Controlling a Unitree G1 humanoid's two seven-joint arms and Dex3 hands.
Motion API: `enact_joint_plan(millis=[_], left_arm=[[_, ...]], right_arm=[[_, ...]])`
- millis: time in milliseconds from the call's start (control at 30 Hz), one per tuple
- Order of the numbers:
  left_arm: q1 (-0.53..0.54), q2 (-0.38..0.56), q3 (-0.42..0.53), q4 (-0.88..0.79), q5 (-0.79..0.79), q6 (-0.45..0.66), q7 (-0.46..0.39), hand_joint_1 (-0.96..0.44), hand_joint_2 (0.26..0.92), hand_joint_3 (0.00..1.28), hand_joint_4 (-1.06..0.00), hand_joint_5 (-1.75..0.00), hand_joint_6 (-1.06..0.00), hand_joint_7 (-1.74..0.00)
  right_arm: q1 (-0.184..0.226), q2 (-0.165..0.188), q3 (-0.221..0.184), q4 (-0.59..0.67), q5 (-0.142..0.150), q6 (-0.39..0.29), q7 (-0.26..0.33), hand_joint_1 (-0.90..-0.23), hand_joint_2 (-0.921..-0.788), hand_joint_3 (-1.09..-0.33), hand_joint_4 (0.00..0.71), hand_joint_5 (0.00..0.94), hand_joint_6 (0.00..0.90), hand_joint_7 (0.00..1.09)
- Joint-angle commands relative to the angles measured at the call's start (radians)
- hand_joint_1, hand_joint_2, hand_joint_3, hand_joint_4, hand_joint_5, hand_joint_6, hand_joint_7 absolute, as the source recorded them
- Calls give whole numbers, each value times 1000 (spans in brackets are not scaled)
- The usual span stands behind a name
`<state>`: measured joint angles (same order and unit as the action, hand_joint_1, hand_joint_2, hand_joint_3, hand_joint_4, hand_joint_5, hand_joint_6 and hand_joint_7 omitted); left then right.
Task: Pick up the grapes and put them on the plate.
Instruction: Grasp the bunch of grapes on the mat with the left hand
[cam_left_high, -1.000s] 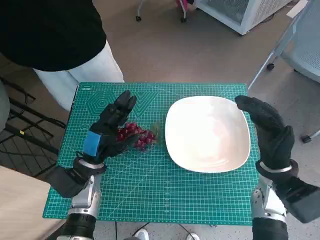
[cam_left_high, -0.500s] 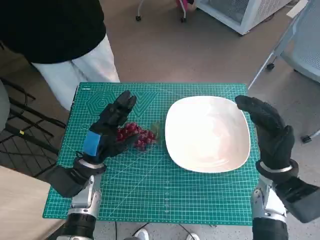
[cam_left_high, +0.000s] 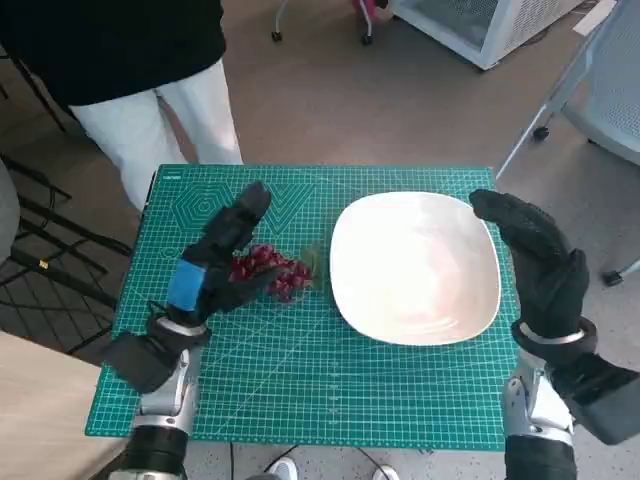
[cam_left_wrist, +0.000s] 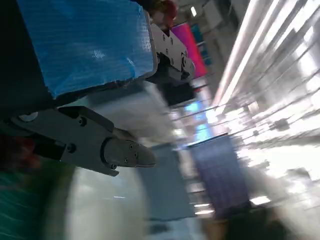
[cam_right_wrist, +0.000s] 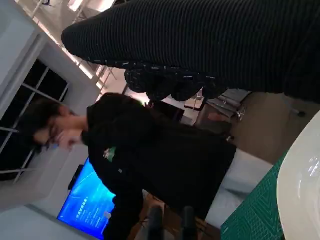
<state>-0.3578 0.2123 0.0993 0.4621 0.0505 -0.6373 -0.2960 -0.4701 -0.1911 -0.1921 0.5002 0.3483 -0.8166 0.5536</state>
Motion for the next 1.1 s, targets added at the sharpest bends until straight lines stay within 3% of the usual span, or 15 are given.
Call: enact_joint_plan(millis=[33, 167, 400, 800, 1100], left_arm=[[-6, 154, -55, -161, 317, 163, 69, -475, 899, 41, -49, 0, -157, -3], [-5, 201, -95, -289, 478, 357, 24, -558, 864, 11, -10, 1, -93, 0], [-27, 199, -158, -412, 633, 639, -62, -569, 758, 1, 0, 1, -59, -2], [-53, 208, -237, -448, 671, 784, -90, -543, 721, 0, 1, 1, -91, -15], [-81, 218, -278, -413, 654, 831, -96, -510, 719, 0, 1, 1, -110, -16]], right_arm=[[21, -1, 2, 2, -3, 15, -2, -585, -921, -693, 194, 0, 31, 335], [18, -3, 1, 5, -5, 16, -3, -583, -921, -694, 193, 0, 28, 337], [20, -3, 3, -4, -10, 19, -8, -582, -921, -694, 193, 0, 26, 341], [21, -5, 2, -7, -8, 19, -5, -596, -921, -692, 187, 0, 17, 348], [16, -8, 0, 6, -6, 12, 2, -600, -921, -690, 187, 1, 14, 354]])
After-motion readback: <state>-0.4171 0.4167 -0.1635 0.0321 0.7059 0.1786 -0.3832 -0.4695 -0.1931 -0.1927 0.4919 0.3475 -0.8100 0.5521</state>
